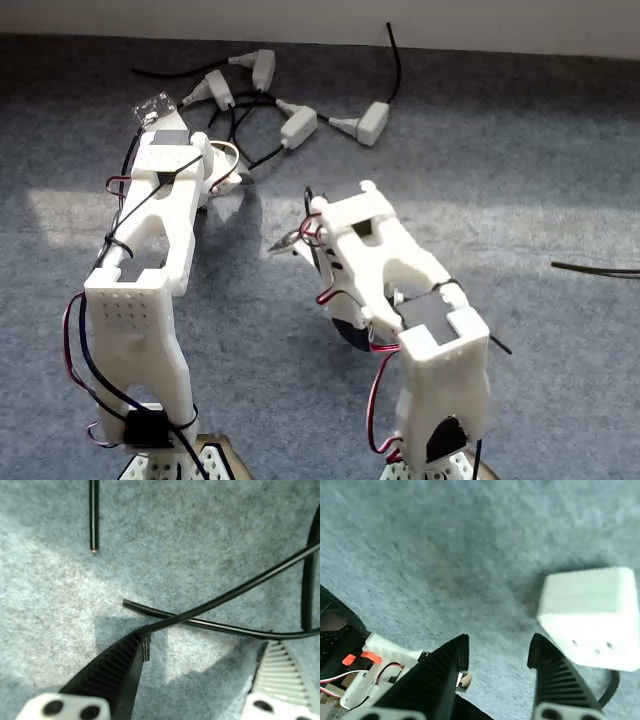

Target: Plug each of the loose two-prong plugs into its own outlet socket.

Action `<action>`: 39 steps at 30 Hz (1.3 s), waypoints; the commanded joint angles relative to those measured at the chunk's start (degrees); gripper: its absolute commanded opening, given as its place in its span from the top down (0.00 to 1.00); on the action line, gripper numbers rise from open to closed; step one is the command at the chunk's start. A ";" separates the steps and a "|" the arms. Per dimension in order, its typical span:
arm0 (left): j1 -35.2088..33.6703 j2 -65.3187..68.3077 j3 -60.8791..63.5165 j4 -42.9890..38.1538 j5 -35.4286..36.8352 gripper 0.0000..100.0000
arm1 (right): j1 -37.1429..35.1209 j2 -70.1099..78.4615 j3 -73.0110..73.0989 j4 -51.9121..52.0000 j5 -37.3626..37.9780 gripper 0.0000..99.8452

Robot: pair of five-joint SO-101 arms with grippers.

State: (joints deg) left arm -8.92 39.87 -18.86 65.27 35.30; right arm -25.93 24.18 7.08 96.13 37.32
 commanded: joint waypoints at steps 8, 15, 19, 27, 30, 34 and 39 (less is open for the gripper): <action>-0.13 -1.63 -1.71 -0.70 0.09 0.65 | 5.85 -0.22 -12.26 -5.58 0.62 0.80; -0.13 -1.63 -1.71 -0.70 0.09 0.65 | 13.05 -0.13 -31.34 4.35 9.23 0.80; -0.13 -1.63 -1.71 -0.70 0.09 0.65 | 18.86 -0.04 -36.00 4.70 11.69 0.80; -0.13 -1.63 -1.71 -0.70 0.09 0.65 | 23.96 -0.48 -36.62 4.70 12.66 0.80; -0.04 -1.54 -1.71 -0.70 0.09 0.65 | 25.89 -0.22 -40.13 4.70 6.95 0.80; 1.10 -1.45 -1.71 -0.70 0.00 0.65 | 33.54 -0.13 -45.32 4.70 3.34 0.80; 1.80 -1.54 -1.71 -0.70 -0.09 0.65 | 46.73 -0.04 -46.37 3.65 14.95 0.80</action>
State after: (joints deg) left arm -7.96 39.87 -18.86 65.27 35.21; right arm 13.36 24.97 -36.44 98.42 45.67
